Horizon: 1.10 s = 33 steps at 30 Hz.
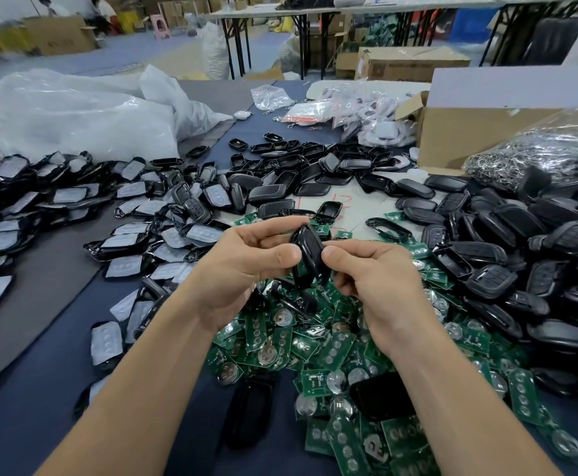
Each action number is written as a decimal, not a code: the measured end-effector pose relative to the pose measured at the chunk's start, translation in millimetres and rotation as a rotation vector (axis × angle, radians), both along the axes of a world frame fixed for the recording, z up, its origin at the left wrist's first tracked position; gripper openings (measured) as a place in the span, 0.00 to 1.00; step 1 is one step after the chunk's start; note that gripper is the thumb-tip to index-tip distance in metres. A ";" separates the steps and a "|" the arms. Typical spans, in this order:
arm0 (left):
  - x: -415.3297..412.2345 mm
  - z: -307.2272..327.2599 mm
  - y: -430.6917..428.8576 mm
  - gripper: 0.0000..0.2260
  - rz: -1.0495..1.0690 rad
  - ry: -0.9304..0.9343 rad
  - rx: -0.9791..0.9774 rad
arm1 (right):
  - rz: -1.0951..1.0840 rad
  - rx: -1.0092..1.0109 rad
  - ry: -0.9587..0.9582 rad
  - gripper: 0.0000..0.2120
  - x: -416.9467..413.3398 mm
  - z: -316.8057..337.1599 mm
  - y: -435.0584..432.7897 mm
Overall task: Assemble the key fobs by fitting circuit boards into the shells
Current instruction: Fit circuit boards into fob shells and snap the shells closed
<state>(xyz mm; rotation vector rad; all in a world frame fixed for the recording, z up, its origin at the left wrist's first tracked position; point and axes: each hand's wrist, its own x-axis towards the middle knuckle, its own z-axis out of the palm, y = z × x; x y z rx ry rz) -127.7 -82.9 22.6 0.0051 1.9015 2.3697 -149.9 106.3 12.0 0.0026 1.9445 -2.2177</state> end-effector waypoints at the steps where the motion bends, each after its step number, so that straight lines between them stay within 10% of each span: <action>1: -0.1 -0.5 0.7 0.19 0.020 0.002 -0.002 | -0.003 0.038 0.025 0.09 0.4 -0.7 -0.8; 11: -1.6 -6.2 18.4 0.17 0.091 -0.003 -0.159 | -0.058 0.675 0.426 0.08 9.0 -9.8 -6.7; 22: -0.4 -6.0 18.6 0.17 0.172 -0.012 -0.127 | 0.134 0.535 0.449 0.32 11.7 -2.0 -7.8; 33: -2.7 -3.4 13.0 0.21 0.157 -0.005 -0.015 | 0.242 0.068 0.098 0.15 -7.1 -7.3 9.5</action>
